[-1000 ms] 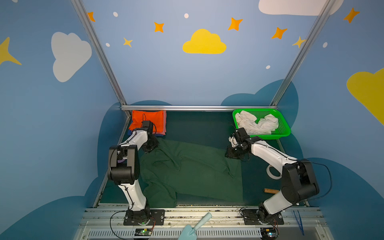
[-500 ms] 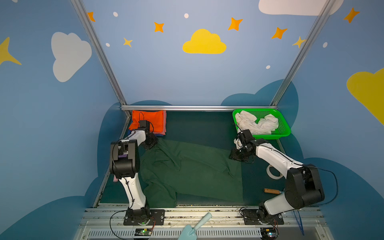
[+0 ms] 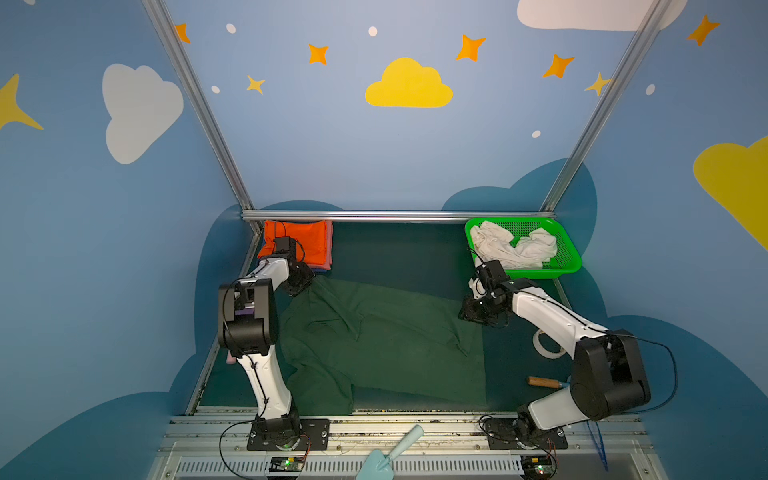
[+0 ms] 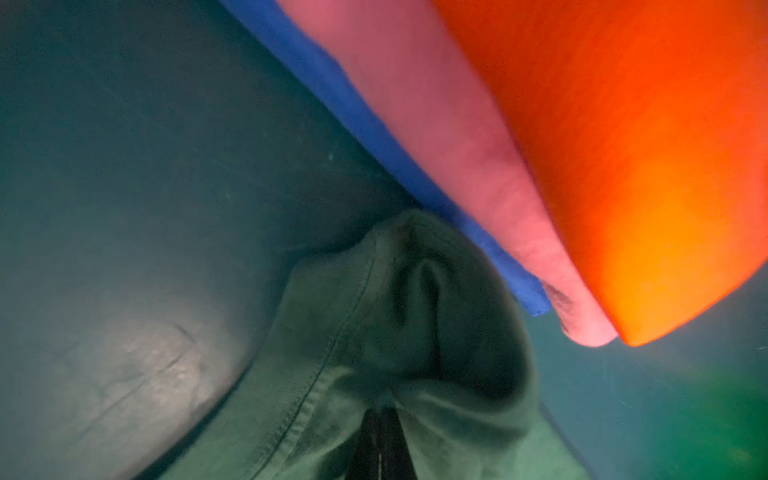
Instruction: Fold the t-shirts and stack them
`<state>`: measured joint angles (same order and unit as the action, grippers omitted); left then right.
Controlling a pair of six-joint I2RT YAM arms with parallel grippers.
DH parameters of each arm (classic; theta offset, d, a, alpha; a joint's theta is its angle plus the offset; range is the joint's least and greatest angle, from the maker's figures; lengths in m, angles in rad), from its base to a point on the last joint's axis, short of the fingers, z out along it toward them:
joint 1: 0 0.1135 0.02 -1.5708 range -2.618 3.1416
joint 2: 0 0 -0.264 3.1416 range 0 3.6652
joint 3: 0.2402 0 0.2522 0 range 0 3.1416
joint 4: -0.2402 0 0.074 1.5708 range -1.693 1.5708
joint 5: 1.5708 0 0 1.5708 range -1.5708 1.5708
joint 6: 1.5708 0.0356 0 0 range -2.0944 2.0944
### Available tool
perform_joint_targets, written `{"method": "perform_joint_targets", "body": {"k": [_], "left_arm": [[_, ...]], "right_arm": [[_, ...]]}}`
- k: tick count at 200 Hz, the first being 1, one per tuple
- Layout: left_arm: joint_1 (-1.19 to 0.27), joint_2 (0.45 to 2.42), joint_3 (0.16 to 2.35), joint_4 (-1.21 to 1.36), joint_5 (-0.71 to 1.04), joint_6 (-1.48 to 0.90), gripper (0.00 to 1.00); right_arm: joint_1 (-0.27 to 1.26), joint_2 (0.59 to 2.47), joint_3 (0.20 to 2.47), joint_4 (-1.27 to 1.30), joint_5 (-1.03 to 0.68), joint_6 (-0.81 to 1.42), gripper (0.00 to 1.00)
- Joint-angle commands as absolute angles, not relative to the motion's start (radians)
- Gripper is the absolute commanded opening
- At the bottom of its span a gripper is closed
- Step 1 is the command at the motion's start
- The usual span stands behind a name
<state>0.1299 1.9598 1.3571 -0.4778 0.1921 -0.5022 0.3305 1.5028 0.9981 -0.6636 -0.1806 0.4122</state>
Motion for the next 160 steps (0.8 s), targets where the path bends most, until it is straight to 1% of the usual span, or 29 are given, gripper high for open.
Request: {"method": "perform_joint_targets", "body": {"k": [1,61,90,107,135,160], "left_arm": [[0.144,1.929,1.409,-0.529,0.163,-0.461,0.05],[0.156,1.999,1.544,-0.630,0.169,-0.394,0.05],[0.163,2.043,1.614,-0.692,0.156,-0.362,0.05],[0.166,2.059,1.624,-0.697,0.163,-0.358,0.05],[0.168,2.077,1.631,-0.694,0.168,-0.360,0.05],[0.169,2.086,1.635,-0.696,0.162,-0.359,0.05]], "right_arm": [[0.324,1.493,0.979,-0.686,-0.172,0.415,0.38],[0.263,1.499,0.944,-0.694,-0.167,0.427,0.40],[0.253,1.513,0.928,-0.703,-0.146,0.439,0.43],[0.252,1.528,0.919,-0.702,-0.143,0.444,0.44],[0.252,1.542,0.918,-0.690,-0.173,0.447,0.42],[0.248,1.544,0.908,-0.681,-0.156,0.448,0.43]]}}
